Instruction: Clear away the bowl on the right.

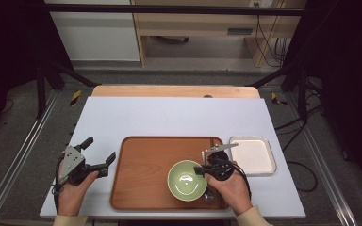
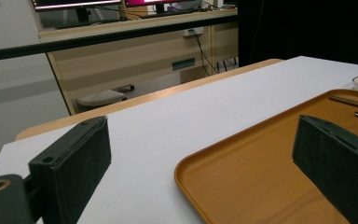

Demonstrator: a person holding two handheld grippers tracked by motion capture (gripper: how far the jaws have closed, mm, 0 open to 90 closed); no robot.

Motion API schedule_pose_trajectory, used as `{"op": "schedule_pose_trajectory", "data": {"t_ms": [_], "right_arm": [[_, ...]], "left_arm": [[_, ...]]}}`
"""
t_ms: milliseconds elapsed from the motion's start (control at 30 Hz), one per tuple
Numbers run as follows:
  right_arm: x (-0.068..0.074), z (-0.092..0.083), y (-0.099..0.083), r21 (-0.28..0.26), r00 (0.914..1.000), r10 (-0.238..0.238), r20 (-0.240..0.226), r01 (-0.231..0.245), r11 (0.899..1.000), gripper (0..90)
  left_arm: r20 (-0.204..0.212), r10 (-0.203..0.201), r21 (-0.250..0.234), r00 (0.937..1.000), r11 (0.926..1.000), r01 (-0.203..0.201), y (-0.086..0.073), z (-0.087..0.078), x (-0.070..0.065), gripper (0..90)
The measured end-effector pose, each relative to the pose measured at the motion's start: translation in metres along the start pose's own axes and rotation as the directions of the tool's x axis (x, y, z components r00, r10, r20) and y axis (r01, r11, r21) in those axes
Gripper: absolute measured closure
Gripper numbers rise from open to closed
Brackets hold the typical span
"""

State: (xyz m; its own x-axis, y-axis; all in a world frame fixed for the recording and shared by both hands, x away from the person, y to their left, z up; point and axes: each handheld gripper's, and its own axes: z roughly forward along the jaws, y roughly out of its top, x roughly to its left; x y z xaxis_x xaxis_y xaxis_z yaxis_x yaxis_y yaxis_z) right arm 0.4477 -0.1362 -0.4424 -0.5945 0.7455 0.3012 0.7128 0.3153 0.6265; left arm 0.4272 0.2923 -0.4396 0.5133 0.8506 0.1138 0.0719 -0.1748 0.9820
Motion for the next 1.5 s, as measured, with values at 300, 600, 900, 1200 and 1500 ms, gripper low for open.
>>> {"op": "schedule_pose_trajectory", "data": {"t_ms": [300, 600, 900, 1200, 1500], "right_arm": [[-0.001, 0.001, 0.000, -0.004, 0.9996, 0.018, -0.022, -0.018, 1.000, 81.9], [-0.003, 0.003, -0.001, -0.006, 0.9994, 0.024, -0.025, -0.024, 1.000, 81.9], [-0.005, 0.005, -0.002, -0.012, 0.9992, 0.024, -0.033, -0.024, 1.000, 81.3], [-0.001, -0.009, 0.001, -0.027, 0.9997, 0.009, -0.022, -0.010, 1.000, 66.7], [0.003, -0.041, 0.008, -0.093, 0.9984, -0.057, -0.001, 0.057, 0.994, 48.5]], "left_arm": [[0.002, 0.001, 0.004, 1.0000, 1.0000, -0.001, -0.001, 0.001, 0.000, 4.1], [0.003, -0.001, 0.006, 1.0000, 1.0000, 0.001, -0.001, 0.001, 0.000, 4.1], [-0.001, -0.006, 0.004, 1.0000, 1.0000, 0.006, -0.002, 0.000, 0.000, 4.2], [-0.004, -0.008, 0.003, 1.0000, 1.0000, 0.008, -0.001, -0.001, 0.001, 4.3], [-0.001, -0.005, -0.002, 1.0000, 1.0000, 0.005, 0.000, -0.001, 0.000, 4.3]]}}
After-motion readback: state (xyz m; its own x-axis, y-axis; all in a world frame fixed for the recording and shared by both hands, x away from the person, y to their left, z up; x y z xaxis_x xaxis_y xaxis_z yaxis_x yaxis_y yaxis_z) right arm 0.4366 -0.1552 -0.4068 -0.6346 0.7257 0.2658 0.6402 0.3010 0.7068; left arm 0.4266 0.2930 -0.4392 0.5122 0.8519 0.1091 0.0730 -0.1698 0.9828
